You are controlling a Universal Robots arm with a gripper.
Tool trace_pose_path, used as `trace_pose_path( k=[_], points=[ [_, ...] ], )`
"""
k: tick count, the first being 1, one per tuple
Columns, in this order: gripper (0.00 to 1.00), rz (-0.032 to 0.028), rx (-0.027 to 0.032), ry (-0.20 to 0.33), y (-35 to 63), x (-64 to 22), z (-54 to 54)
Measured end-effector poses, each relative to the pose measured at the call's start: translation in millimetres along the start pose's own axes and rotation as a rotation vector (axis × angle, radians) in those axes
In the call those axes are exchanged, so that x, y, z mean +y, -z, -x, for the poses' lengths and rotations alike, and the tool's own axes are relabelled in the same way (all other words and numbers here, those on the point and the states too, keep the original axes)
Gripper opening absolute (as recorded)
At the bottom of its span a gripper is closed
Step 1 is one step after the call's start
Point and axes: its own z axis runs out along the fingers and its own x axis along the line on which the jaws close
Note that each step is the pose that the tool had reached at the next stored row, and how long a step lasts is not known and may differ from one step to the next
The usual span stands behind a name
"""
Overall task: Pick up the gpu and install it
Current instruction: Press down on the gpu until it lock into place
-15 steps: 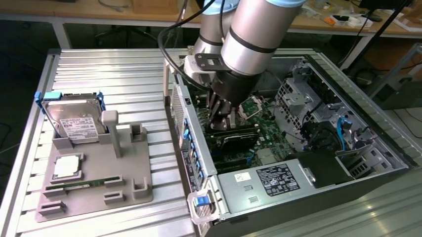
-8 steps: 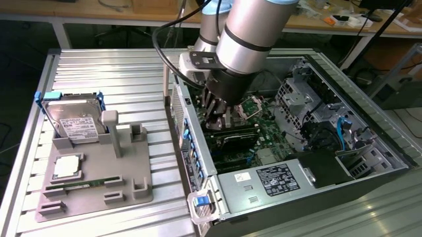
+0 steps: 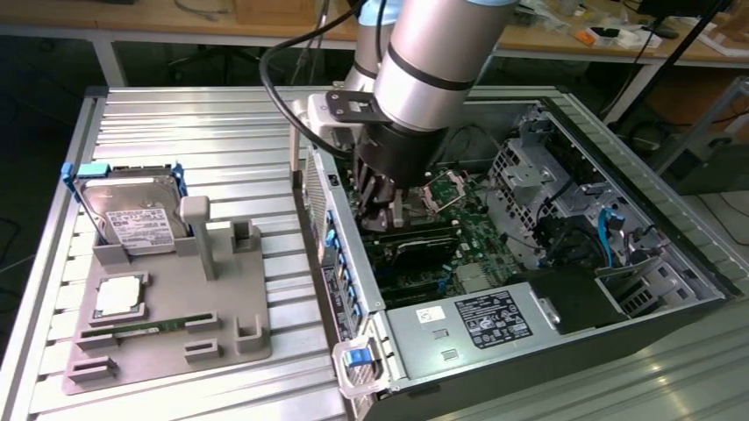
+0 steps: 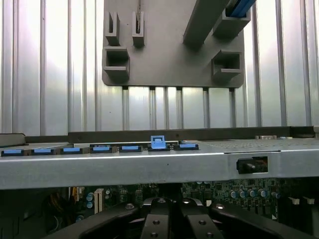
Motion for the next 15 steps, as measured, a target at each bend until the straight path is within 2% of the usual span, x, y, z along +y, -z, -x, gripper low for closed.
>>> trace_pose_path(
  k=[15],
  points=[
    [0.11,0.0002,0.001,0.0,3.7,2.4,0.0]
  ],
)
